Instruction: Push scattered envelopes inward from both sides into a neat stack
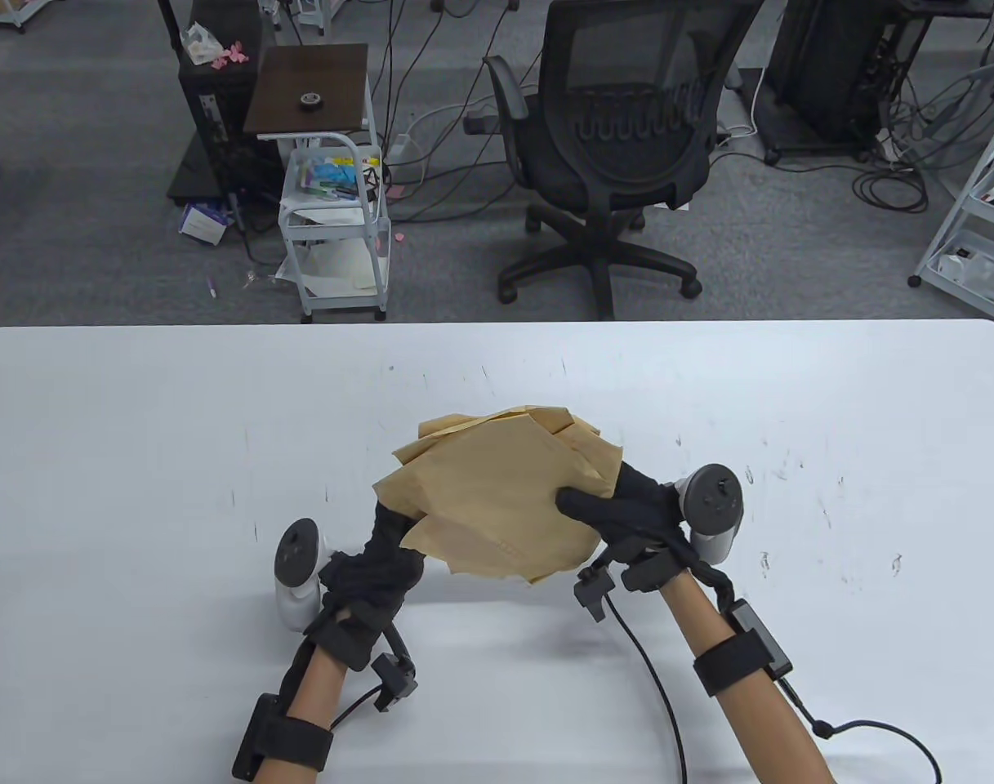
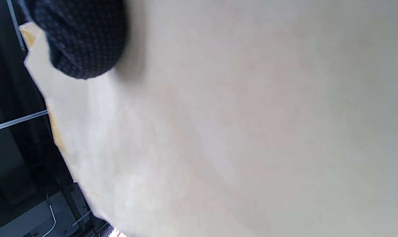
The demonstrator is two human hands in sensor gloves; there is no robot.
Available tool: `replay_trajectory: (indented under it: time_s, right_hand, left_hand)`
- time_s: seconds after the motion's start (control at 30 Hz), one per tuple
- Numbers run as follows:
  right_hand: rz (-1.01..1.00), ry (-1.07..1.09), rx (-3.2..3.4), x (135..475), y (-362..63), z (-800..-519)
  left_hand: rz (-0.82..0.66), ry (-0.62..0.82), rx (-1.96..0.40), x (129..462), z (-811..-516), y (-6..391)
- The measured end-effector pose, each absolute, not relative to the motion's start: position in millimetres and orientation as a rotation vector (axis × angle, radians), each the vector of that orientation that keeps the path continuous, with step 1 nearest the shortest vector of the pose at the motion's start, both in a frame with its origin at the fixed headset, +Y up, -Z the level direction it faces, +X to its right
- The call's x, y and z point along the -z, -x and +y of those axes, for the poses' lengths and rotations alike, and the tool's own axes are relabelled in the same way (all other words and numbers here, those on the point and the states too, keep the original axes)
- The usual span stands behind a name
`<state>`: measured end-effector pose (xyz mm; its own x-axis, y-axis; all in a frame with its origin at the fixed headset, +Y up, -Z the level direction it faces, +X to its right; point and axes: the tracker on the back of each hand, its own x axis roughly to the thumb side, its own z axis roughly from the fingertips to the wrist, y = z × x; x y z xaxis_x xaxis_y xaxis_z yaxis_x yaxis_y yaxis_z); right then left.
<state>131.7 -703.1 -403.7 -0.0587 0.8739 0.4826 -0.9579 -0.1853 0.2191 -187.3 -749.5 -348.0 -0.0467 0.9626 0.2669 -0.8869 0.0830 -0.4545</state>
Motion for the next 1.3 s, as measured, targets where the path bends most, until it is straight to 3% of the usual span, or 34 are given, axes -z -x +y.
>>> replay_trajectory:
  time_s: [0.07, 0.2, 0.33, 0.6, 0.77, 1.17, 1.3]
  right_hand:
    - [-0.102, -0.638, -1.743, 409, -132, -714]
    - [0.008, -0.749, -1.924, 415, -140, -717]
    - [0.160, -0.854, -2.026, 417, -140, -715]
    - [0.111, -0.836, -1.925, 419, -143, -708]
    - [0.097, -0.762, -1.779, 420, -148, -701]
    - [0.211, -0.947, -1.954, 409, -135, -679]
    - [-0.037, -0.876, -1.975, 407, -130, -679]
  left_hand:
    - [-0.434, 0.067, -1.459, 348, -758, 193]
    - [-0.329, -0.010, -1.440, 353, -768, 209]
    - [-0.356, -0.043, -1.387, 352, -763, 207]
    - [-0.438, -0.159, -1.274, 344, -732, 205]
    - [-0.445, -0.177, -1.234, 343, -732, 208]
    - [-0.490, -0.198, -1.182, 337, -724, 200]
    - [-0.528, -0.105, -1.369, 338, -729, 196]
